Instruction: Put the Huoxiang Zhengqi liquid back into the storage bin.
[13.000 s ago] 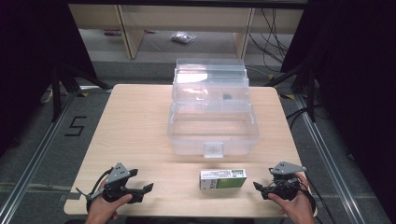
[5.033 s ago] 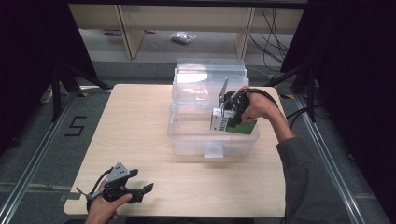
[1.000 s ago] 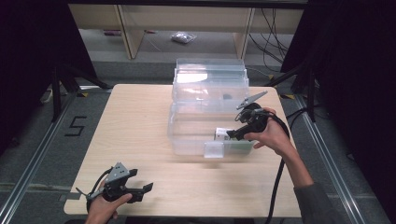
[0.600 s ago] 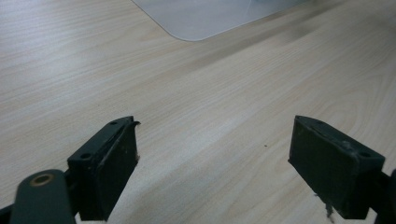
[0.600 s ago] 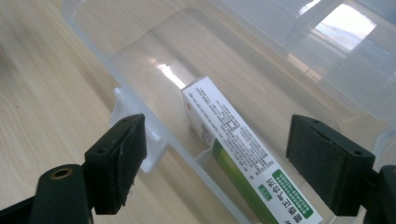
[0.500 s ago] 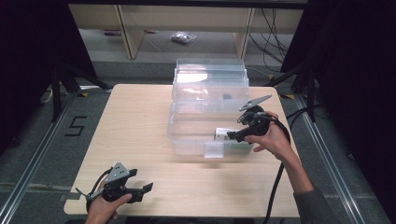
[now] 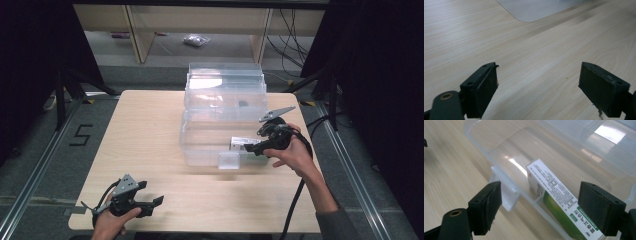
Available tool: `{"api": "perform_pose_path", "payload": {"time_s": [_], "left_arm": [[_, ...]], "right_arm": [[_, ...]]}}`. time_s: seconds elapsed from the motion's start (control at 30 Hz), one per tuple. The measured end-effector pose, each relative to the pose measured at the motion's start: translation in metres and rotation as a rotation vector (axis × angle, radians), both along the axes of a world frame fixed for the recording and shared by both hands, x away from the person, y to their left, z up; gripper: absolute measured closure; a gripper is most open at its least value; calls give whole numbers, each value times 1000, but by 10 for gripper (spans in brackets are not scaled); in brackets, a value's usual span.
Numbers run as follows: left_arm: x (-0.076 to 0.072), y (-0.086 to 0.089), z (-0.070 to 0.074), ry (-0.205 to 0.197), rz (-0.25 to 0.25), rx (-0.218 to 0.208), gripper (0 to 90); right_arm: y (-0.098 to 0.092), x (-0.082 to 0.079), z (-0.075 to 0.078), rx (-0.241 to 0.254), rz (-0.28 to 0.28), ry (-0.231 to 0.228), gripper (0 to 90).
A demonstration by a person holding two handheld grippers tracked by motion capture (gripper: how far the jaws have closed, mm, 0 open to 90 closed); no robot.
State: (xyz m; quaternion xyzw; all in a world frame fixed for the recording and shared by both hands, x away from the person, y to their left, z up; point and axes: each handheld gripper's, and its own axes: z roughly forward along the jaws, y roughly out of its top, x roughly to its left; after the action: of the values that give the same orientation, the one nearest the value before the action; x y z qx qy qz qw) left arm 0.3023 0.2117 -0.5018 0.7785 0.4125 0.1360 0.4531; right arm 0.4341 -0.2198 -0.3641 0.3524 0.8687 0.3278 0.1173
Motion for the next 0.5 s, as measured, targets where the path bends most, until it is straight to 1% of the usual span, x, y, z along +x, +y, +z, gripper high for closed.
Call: {"api": "perform_pose_path", "payload": {"time_s": [0.03,0.07,0.1,0.13,0.17,0.23,0.27,0.3,0.33,0.37,0.4,0.43,0.47,0.5], "left_arm": [[0,0,0,1,3,-3,148],[0,0,0,1,-1,3,148],[0,0,0,0,3,-2,148],[0,0,0,0,1,2,148],[0,0,0,1,2,-3,148],[0,0,0,1,3,-5,148],[0,0,0,1,5,-5,148],[0,0,0,-1,7,-5,148],[0,0,0,-2,5,-9,148],[0,0,0,-2,4,-12,148],[0,-1,0,-2,10,-18,148],[0,-1,0,-5,18,-23,148],[0,-1,0,2,14,-13,148],[0,-1,0,2,16,-16,148]], "right_arm": [[0,-2,0,12,-15,18,202],[0,-3,0,11,-12,17,201],[-1,-4,-2,18,-6,-5,201],[-2,-5,-1,11,-7,2,201],[-2,-7,-1,16,-16,7,200],[-3,-10,-4,22,-4,-12,200],[-3,-12,-4,31,-22,-15,199],[-4,-14,-3,21,-18,0,199],[-3,-16,-4,37,-29,-6,199],[-4,-17,-4,27,-13,-12,199],[-3,-18,-6,44,-17,-18,199],[-4,-20,-5,38,-14,-4,199],[-4,-21,-8,51,-11,-22,199],[-4,-22,-9,44,-12,-38,199]]}}
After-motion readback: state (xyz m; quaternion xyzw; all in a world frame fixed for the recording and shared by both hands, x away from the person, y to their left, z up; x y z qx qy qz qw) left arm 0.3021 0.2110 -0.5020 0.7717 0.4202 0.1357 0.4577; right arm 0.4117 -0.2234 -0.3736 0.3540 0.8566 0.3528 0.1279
